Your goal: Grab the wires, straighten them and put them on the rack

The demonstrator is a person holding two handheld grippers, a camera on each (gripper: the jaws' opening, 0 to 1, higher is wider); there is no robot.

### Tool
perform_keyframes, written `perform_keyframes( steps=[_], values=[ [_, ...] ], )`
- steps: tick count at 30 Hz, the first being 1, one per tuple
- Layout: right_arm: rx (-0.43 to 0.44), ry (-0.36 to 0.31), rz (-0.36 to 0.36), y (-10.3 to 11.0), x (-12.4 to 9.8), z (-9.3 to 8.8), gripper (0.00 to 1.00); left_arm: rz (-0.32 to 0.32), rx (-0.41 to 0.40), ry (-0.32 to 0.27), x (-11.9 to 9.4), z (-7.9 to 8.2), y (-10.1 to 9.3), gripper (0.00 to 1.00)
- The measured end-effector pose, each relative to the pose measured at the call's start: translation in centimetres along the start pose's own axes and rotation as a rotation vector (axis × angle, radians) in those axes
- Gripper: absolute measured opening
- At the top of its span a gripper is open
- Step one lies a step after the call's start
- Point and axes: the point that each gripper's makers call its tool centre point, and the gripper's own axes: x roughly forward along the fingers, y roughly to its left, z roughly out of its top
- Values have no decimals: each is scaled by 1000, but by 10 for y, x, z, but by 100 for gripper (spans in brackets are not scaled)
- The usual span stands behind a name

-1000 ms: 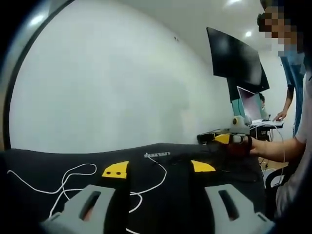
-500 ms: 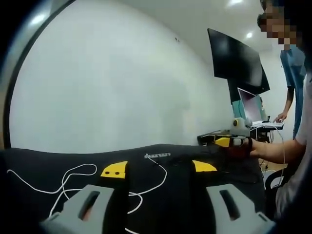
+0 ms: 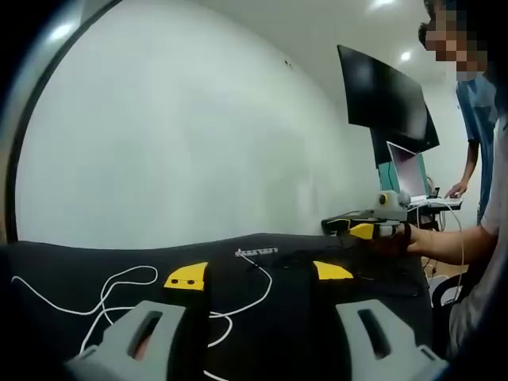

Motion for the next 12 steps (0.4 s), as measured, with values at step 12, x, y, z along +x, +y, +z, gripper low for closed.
perform_keyframes(
  steps=[12],
  values=[
    [-4,5,3,2,1,0,54,3,2,1,0,0,1,45]
  ],
)
